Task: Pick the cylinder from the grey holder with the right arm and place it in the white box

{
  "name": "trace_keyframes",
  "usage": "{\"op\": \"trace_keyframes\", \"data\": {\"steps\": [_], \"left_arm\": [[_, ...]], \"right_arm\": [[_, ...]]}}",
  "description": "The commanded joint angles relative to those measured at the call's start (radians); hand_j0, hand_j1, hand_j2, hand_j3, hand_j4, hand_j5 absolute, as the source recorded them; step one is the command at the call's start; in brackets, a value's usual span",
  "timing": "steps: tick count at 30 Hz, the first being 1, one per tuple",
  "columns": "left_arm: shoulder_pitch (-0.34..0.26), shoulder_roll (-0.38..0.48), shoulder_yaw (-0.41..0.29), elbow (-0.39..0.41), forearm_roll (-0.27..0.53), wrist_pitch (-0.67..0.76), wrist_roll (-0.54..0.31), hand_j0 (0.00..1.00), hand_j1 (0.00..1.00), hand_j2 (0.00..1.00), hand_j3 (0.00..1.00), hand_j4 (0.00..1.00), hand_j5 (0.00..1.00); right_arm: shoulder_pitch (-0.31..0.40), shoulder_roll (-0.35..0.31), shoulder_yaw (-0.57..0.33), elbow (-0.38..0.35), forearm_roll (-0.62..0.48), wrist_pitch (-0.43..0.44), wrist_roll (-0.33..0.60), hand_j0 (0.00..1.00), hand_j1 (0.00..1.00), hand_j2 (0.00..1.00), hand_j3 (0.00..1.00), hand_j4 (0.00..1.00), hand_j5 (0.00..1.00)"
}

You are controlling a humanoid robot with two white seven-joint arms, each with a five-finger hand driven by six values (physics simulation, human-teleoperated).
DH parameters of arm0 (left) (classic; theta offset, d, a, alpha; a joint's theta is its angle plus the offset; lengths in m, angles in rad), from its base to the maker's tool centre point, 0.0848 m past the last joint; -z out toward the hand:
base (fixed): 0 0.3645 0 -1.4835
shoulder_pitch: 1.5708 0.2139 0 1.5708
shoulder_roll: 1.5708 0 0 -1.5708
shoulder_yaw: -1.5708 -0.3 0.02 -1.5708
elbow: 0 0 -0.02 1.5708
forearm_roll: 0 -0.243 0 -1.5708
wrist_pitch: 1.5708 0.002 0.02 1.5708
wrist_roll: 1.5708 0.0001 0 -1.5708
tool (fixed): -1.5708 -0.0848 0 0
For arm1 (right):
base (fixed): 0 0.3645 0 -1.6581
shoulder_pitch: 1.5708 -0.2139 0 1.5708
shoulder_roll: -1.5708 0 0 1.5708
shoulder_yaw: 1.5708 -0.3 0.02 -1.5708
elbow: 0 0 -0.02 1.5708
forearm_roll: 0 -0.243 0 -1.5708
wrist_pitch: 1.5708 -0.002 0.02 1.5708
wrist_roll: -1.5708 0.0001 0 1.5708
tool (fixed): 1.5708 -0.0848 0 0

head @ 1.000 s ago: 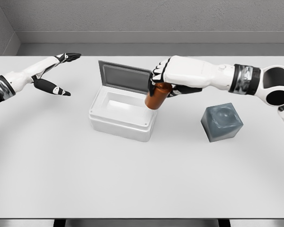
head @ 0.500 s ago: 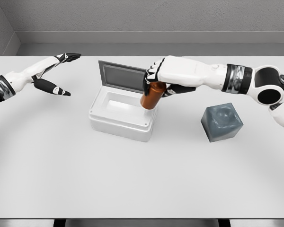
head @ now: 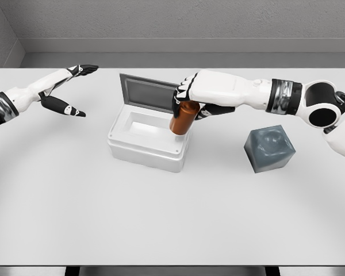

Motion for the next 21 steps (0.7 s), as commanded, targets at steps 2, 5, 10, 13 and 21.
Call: {"op": "trace_keyframes", "data": {"steps": [2, 5, 10, 13, 21], "left_arm": [[0.0, 0.001, 0.001, -0.001, 0.008, 0.002, 0.0, 1.0, 1.0, 1.0, 1.0, 1.0, 1.0], [0.0, 0.001, 0.001, -0.001, 0.008, 0.002, 0.0, 1.0, 1.0, 1.0, 1.0, 1.0, 1.0], [0.0, 0.001, 0.001, -0.001, 0.008, 0.002, 0.0, 1.0, 1.0, 1.0, 1.0, 1.0, 1.0], [0.0, 0.001, 0.001, -0.001, 0.008, 0.002, 0.0, 1.0, 1.0, 1.0, 1.0, 1.0, 1.0], [0.0, 0.001, 0.001, -0.001, 0.008, 0.002, 0.0, 1.0, 1.0, 1.0, 1.0, 1.0, 1.0]], "right_arm": [[0.0, 0.009, -0.001, -0.001, -0.008, 0.002, 0.007, 0.49, 0.49, 0.49, 0.49, 0.49, 0.49], [0.0, 0.012, -0.001, 0.001, -0.008, 0.002, 0.009, 0.55, 0.55, 0.55, 0.55, 0.55, 0.55], [0.0, 0.012, -0.004, 0.013, -0.008, 0.002, 0.009, 0.64, 0.64, 0.64, 0.64, 0.64, 0.64], [0.002, 0.012, -0.006, 0.013, -0.008, 0.002, 0.007, 0.68, 0.68, 0.68, 0.68, 0.68, 0.68], [0.003, 0.019, -0.004, 0.01, -0.008, 0.002, 0.011, 0.74, 0.74, 0.74, 0.74, 0.74, 0.74]]}}
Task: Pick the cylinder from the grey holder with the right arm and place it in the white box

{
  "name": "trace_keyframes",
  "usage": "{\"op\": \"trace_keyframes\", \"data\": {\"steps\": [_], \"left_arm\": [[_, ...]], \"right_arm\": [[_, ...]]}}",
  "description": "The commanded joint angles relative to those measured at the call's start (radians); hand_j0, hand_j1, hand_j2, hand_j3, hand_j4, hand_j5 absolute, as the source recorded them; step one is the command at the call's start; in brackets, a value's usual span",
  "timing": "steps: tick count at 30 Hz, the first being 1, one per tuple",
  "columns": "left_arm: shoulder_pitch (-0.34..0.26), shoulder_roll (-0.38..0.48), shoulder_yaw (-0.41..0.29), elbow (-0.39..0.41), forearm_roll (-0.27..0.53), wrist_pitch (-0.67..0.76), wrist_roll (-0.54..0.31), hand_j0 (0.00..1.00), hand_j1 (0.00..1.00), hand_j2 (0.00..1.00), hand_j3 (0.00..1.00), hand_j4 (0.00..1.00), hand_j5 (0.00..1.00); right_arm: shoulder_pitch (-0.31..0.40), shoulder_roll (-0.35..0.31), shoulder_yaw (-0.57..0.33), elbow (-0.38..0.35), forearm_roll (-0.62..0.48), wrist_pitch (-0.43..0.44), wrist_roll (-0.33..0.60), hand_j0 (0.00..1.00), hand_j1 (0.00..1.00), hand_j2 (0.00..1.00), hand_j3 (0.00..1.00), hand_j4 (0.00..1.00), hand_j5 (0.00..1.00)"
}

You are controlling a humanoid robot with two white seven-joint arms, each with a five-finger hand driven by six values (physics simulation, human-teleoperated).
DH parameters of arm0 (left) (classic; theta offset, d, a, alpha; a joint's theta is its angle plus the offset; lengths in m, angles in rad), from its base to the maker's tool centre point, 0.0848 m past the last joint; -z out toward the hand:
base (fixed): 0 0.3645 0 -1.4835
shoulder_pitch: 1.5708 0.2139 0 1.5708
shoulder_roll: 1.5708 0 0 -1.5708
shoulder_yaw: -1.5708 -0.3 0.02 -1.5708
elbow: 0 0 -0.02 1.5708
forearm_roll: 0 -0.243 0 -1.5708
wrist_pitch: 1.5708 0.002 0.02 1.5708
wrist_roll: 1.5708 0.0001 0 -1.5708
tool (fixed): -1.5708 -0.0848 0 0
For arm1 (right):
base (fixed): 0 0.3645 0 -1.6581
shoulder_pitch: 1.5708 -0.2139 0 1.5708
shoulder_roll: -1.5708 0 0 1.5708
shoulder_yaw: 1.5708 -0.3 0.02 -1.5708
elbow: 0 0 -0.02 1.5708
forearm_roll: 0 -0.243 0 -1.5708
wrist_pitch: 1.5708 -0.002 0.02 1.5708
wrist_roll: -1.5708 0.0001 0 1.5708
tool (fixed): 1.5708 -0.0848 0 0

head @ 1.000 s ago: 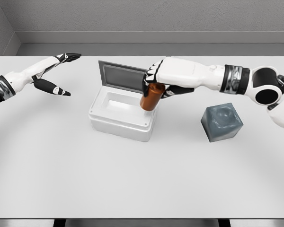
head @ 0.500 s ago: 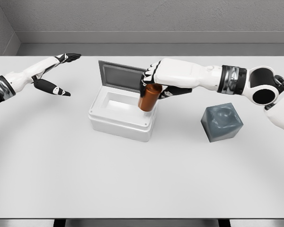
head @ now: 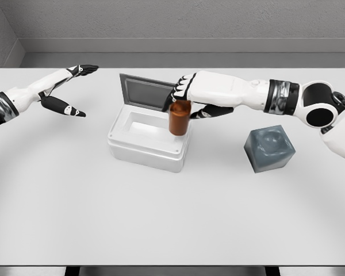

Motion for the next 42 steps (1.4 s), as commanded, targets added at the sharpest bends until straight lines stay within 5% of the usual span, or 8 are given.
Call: {"op": "trace_keyframes", "data": {"steps": [1, 11, 17, 24, 31, 38, 42], "left_arm": [[0.0, 0.001, 0.001, -0.001, 0.008, 0.002, 0.0, 1.0, 1.0, 1.0, 1.0, 1.0, 1.0], [0.0, 0.002, 0.003, -0.001, 0.008, 0.002, 0.0, 1.0, 1.0, 1.0, 1.0, 1.0, 1.0], [-0.003, 0.002, 0.011, 0.002, 0.008, 0.002, 0.0, 1.0, 1.0, 1.0, 1.0, 1.0, 1.0], [-0.018, -0.029, 0.004, 0.002, 0.007, 0.002, 0.0, 1.0, 1.0, 1.0, 1.0, 1.0, 1.0], [-0.052, -0.059, 0.003, 0.038, 0.005, 0.002, 0.0, 1.0, 1.0, 1.0, 1.0, 1.0, 1.0], [-0.103, -0.105, 0.006, 0.062, -0.148, 0.002, 0.0, 1.0, 1.0, 1.0, 1.0, 1.0, 1.0], [-0.115, -0.116, 0.0, 0.082, -0.164, 0.002, 0.0, 1.0, 1.0, 1.0, 1.0, 1.0, 1.0]], "right_arm": [[0.0, 0.005, -0.001, -0.003, -0.007, 0.002, 0.004, 0.75, 0.75, 0.75, 0.75, 0.75, 0.75], [-0.005, -0.007, -0.013, -0.04, -0.01, 0.002, -0.005, 0.92, 0.92, 0.92, 0.92, 0.92, 0.92], [0.002, -0.165, -0.067, -0.175, -0.018, 0.002, -0.085, 1.0, 1.0, 1.0, 1.0, 1.0, 1.0], [0.087, -0.357, -0.071, -0.201, -0.02, 0.002, -0.113, 1.0, 1.0, 1.0, 1.0, 1.0, 1.0], [0.101, -0.38, -0.088, -0.198, -0.02, 0.002, -0.113, 1.0, 1.0, 1.0, 1.0, 1.0, 1.0], [0.107, -0.441, -0.09, -0.201, -0.053, 0.002, -0.114, 1.0, 1.0, 1.0, 1.0, 1.0, 1.0], [0.101, -0.475, -0.09, -0.202, -0.059, 0.002, -0.116, 1.0, 1.0, 1.0, 1.0, 1.0, 1.0]]}}
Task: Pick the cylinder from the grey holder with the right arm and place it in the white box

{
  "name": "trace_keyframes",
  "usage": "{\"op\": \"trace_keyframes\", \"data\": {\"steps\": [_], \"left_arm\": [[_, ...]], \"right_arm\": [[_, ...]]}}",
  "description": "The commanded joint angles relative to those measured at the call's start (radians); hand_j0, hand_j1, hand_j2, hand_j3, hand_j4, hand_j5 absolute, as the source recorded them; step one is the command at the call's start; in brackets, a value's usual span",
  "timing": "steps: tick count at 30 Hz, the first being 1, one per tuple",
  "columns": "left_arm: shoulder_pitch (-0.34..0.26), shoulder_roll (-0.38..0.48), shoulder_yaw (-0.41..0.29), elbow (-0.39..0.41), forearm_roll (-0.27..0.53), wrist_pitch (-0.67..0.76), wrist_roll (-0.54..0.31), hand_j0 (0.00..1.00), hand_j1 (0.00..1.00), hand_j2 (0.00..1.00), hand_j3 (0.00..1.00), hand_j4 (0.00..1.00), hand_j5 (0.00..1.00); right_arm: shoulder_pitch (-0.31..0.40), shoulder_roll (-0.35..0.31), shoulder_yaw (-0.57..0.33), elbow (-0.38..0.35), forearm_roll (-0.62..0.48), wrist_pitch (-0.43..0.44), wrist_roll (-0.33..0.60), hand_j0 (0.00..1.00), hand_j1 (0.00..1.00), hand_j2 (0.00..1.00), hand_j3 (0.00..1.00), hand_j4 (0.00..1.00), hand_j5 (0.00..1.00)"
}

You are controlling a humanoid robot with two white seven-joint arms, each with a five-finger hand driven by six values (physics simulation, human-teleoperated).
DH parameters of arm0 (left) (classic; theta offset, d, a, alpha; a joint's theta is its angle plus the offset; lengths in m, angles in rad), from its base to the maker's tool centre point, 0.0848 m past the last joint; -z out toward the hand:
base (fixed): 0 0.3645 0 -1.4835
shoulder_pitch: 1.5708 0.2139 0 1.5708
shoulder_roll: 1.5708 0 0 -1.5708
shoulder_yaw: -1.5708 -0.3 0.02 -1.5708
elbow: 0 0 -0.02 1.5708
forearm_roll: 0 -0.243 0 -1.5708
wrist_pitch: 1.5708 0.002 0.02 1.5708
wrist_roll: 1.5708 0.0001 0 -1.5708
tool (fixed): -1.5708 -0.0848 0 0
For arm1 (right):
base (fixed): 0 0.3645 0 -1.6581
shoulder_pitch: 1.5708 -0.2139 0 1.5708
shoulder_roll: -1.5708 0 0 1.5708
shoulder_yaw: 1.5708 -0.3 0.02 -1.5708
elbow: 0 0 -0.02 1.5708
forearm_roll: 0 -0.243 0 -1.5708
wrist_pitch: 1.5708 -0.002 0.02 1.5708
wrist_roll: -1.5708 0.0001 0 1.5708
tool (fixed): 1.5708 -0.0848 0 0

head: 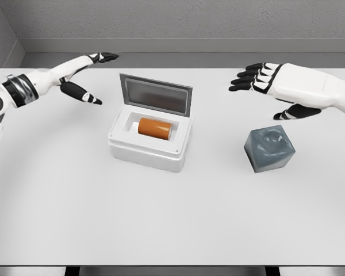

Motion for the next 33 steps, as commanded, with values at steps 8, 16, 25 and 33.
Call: {"op": "trace_keyframes", "data": {"steps": [8, 16, 25, 33], "left_arm": [[-0.026, -0.048, 0.0, 0.031, -0.078, 0.02, 0.0, 1.0, 1.0, 1.0, 1.0, 1.0, 1.0], [-0.052, -0.061, 0.003, 0.053, -0.069, 0.03, 0.0, 1.0, 1.0, 1.0, 1.0, 1.0, 1.0], [-0.069, -0.071, 0.004, 0.102, -0.009, 0.032, 0.0, 1.0, 1.0, 1.0, 1.0, 1.0, 1.0], [-0.067, -0.074, -0.003, 0.123, -0.018, 0.043, 0.0, 1.0, 1.0, 1.0, 1.0, 1.0, 1.0]], "right_arm": [[0.034, -0.02, -0.044, 0.001, -0.022, 0.001, 0.001, 1.0, 1.0, 1.0, 1.0, 1.0, 1.0], [0.034, -0.019, -0.049, 0.007, -0.025, 0.001, 0.003, 1.0, 1.0, 1.0, 1.0, 1.0, 1.0], [0.035, -0.01, -0.047, 0.01, -0.025, 0.001, 0.008, 1.0, 1.0, 1.0, 1.0, 1.0, 1.0], [0.037, -0.005, -0.047, 0.012, -0.025, 0.001, 0.009, 1.0, 1.0, 1.0, 1.0, 1.0, 1.0]]}}
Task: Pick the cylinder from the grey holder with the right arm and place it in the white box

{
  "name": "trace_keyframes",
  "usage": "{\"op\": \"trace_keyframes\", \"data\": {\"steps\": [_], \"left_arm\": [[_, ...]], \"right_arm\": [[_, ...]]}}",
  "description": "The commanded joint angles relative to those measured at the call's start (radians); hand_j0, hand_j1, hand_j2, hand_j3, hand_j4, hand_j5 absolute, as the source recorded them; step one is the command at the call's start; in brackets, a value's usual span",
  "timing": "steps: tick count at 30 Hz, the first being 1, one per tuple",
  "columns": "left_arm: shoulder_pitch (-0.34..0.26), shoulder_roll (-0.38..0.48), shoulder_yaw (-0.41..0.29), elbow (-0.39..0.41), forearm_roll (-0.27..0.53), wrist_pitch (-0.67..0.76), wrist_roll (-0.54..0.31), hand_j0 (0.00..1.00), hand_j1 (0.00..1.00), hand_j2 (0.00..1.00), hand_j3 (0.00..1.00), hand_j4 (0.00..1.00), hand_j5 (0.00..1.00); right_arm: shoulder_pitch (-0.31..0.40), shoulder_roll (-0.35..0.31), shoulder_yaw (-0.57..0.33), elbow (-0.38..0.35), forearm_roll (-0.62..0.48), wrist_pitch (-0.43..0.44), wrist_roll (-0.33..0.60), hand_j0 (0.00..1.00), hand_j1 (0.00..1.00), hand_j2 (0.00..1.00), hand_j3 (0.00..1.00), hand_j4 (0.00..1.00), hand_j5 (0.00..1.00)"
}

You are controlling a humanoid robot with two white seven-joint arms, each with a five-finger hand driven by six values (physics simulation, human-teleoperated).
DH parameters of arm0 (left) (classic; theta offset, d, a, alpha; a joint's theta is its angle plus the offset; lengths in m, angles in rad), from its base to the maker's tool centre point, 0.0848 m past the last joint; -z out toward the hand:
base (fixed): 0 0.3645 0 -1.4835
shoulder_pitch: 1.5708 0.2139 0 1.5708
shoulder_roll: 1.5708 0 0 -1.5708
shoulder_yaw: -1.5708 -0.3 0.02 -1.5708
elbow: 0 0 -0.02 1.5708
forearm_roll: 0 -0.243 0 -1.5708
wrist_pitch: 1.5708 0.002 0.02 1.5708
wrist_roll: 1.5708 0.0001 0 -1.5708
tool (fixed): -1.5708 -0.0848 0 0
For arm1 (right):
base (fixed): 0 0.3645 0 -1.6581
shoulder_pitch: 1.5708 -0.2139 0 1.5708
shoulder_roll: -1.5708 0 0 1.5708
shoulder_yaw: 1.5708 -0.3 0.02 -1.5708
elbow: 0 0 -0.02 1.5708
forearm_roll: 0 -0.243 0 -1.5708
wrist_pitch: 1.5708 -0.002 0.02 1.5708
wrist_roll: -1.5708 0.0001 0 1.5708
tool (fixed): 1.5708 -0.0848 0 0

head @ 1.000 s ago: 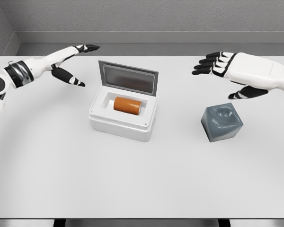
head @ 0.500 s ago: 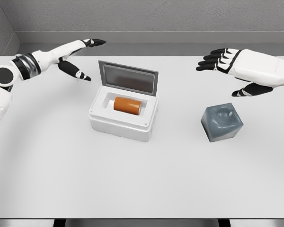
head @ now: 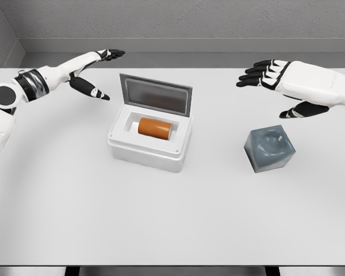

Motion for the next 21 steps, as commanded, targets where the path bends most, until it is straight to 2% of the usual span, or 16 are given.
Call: {"op": "trace_keyframes", "data": {"steps": [1, 3, 21], "left_arm": [[0.0, -0.008, -0.003, 0.003, 0.004, 0.009, 0.0, 1.0, 1.0, 1.0, 1.0, 1.0, 1.0], [-0.002, -0.02, -0.021, 0.029, 0.004, 0.009, 0.0, 1.0, 1.0, 1.0, 1.0, 1.0, 1.0], [0.009, -0.02, -0.052, 0.031, 0.002, 0.008, 0.0, 1.0, 1.0, 1.0, 1.0, 1.0, 1.0]], "right_arm": [[0.0, 0.001, -0.001, 0.002, -0.007, 0.002, 0.0, 1.0, 1.0, 1.0, 1.0, 1.0, 1.0], [0.002, 0.002, 0.001, 0.006, -0.005, 0.002, 0.001, 1.0, 1.0, 1.0, 1.0, 1.0, 1.0], [0.009, 0.008, 0.001, 0.011, -0.004, 0.002, 0.003, 1.0, 1.0, 1.0, 1.0, 1.0, 1.0]]}}
